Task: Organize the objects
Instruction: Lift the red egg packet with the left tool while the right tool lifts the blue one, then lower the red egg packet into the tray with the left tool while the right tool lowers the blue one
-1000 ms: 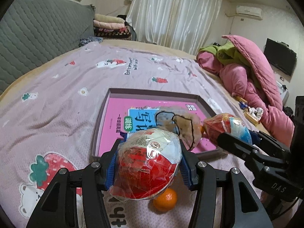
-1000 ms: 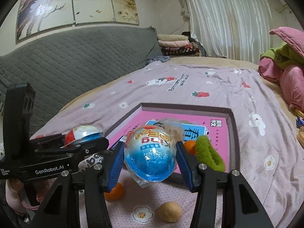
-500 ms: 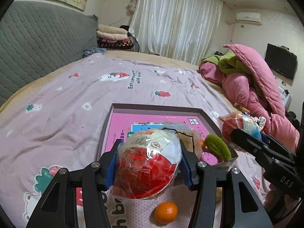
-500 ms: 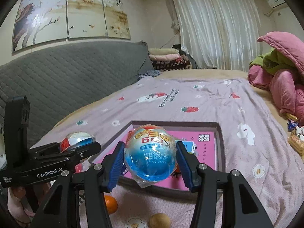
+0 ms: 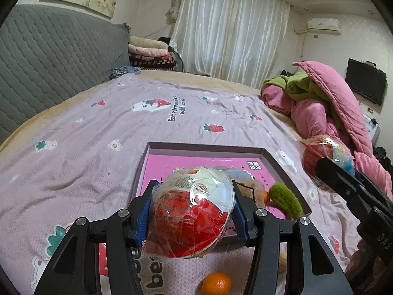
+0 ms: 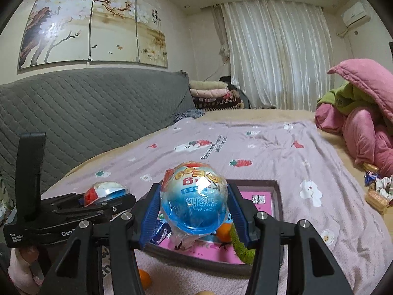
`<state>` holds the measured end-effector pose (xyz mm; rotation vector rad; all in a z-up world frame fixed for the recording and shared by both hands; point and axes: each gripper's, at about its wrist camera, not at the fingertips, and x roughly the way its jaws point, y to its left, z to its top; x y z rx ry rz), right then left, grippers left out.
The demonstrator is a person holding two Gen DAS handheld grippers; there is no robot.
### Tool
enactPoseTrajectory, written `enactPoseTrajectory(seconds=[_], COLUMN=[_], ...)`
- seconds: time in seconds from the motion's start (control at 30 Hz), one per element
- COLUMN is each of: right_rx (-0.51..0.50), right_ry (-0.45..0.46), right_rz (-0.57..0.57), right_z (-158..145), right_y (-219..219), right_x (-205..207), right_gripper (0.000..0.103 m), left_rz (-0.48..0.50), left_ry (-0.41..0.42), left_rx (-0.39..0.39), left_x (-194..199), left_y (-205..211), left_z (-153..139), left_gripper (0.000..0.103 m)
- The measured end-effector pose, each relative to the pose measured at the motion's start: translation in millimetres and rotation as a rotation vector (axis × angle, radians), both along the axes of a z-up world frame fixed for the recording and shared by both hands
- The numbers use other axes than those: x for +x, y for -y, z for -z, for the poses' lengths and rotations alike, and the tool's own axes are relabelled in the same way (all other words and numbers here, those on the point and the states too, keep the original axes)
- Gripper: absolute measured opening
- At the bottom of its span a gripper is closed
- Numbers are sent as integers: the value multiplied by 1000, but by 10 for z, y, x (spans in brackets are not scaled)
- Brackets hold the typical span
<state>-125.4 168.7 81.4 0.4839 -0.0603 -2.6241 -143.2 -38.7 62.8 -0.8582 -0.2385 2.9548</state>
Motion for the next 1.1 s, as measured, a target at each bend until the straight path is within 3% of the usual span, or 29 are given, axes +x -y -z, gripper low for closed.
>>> enactPoseTrajectory(seconds=[0.43,0.77,1.1], right_rx=[7,2,49], right_ry=[-6,36,88], right_rz=[52,82,84], right_z=[-6,74,212], right_y=[8,-21,37], right_x=[-83,-203,-322], right_gripper=[54,54,54], left_rz=[-43,-97,-75], left_ry=[-24,27,57], left_rx=[4,8,-34], left_x=[-172,-424,-472], left_y=[120,428,349], left_z=[-43,71,179], left_gripper=[57,57,57])
